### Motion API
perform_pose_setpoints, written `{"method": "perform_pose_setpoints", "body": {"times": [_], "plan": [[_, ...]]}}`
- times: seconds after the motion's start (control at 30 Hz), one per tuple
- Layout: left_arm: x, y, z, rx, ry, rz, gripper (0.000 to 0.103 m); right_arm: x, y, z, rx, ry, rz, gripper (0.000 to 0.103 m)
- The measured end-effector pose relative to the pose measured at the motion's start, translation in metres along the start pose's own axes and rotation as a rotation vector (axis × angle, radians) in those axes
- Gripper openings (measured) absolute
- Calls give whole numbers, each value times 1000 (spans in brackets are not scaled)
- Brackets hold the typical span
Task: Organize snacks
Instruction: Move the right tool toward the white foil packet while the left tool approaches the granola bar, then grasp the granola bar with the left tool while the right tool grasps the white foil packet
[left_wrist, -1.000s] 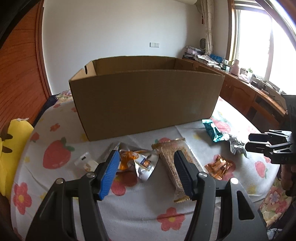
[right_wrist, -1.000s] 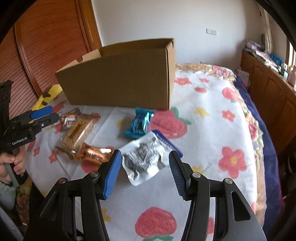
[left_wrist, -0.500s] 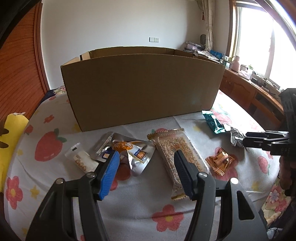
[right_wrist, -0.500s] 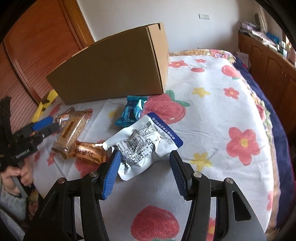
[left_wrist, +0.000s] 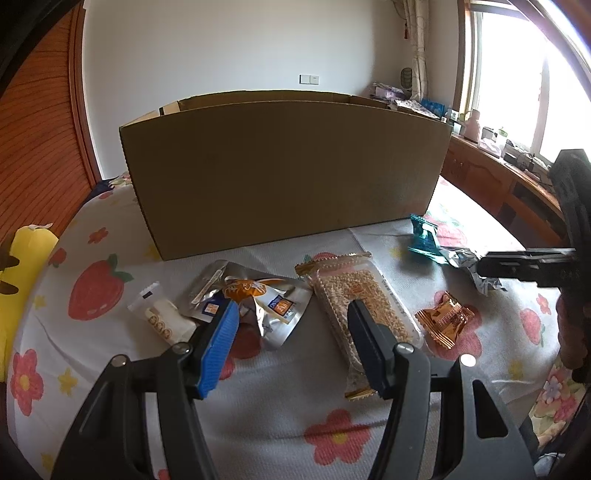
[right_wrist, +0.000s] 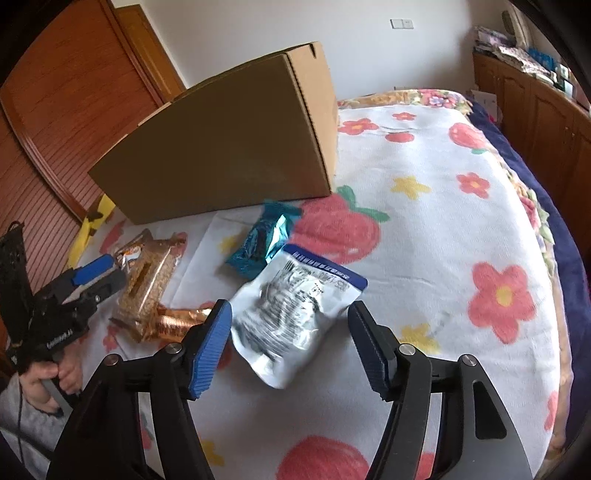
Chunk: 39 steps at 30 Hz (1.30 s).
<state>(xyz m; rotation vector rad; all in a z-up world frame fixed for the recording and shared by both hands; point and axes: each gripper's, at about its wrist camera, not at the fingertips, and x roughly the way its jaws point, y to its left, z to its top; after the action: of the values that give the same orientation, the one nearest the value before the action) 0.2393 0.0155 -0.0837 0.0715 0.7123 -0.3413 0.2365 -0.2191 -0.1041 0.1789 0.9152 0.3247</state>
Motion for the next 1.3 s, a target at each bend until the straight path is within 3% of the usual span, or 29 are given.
{"method": "perform_pose_setpoints", "body": {"times": [0.2,0.53,0.97,1.3], "plan": [[-1,1,-1,-9,-1,-6,62,13,5,12,-16,12,-24,67],[0,0,0,-6,12,-3,62,27,34,3,-206,7,-187,69],[16,-34,17,3,81,-92,62,29,36,0,-204,-17,-204,62],[36,-50,20,41,155,-12,62,27,33,0,-208,-19,-200,61]]}}
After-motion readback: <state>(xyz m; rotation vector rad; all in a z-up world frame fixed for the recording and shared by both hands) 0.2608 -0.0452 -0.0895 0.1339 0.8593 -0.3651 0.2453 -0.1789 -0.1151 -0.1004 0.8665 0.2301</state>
